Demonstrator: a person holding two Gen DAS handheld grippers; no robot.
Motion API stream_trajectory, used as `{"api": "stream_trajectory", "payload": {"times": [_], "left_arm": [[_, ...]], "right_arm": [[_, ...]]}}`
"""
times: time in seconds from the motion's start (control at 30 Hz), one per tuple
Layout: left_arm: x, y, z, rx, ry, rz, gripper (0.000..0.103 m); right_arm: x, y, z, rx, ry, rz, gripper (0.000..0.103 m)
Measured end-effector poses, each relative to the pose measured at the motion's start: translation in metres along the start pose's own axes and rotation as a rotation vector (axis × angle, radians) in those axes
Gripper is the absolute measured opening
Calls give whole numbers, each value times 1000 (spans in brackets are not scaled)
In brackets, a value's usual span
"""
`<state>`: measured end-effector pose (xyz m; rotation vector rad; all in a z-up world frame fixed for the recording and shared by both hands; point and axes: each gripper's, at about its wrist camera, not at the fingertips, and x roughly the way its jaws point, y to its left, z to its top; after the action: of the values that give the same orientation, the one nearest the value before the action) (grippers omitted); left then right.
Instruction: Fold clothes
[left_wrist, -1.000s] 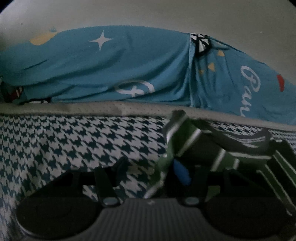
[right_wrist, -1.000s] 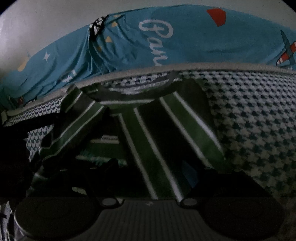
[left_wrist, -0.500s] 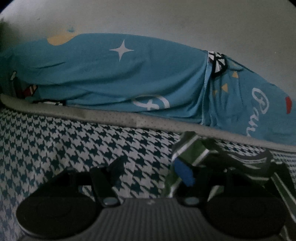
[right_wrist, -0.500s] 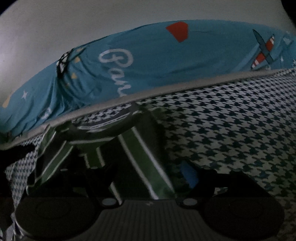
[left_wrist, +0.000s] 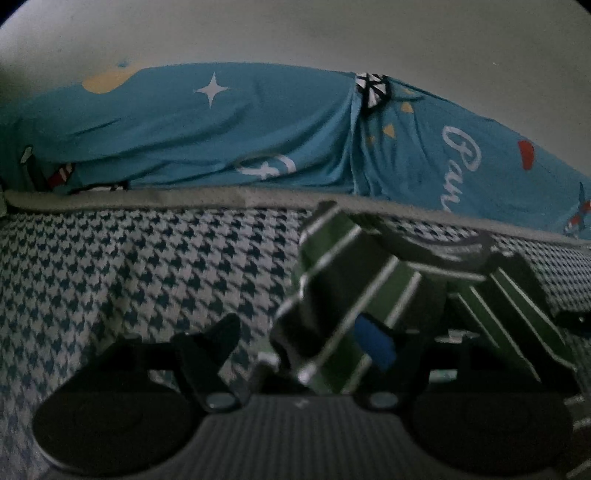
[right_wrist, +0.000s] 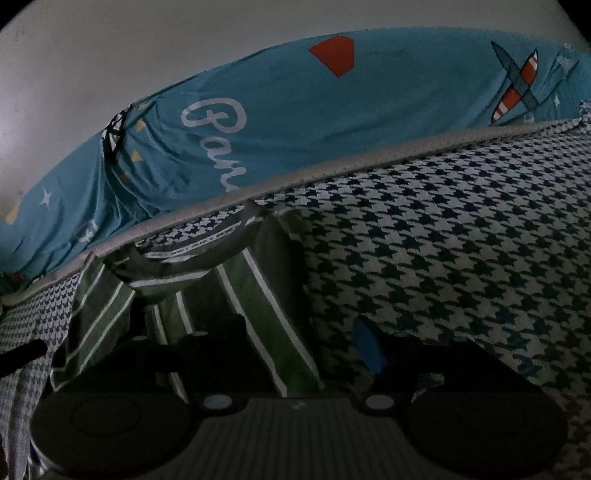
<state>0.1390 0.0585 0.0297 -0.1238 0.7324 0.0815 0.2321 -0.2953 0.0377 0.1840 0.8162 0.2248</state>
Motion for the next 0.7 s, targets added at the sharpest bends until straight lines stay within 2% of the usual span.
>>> {"api": "stream_trajectory", "payload": {"times": [0.13,0.2,0.33,0.5,0.6,0.7], "left_arm": [[-13,-5,-17,25,25,12,74],[-19,-7,-26,36,37,21,81],[-31,-10,-42,40,59,17,85],[-43,-11,-56,22,77,21,96],[-46,-11,-59,25,78,21,97],[-47,-9,-59,22,79,24,97]], "right_arm": [[1,-2,-5,-20,11,-5,65],[3,-3,-7,-24,20,-3,65],[5,-2,-13,-34,40,2,63],[6,2,-19,-70,41,-14,59],[7,5,-22,-96,30,-24,52],[8,8,-23,-120,20,-29,39]]}}
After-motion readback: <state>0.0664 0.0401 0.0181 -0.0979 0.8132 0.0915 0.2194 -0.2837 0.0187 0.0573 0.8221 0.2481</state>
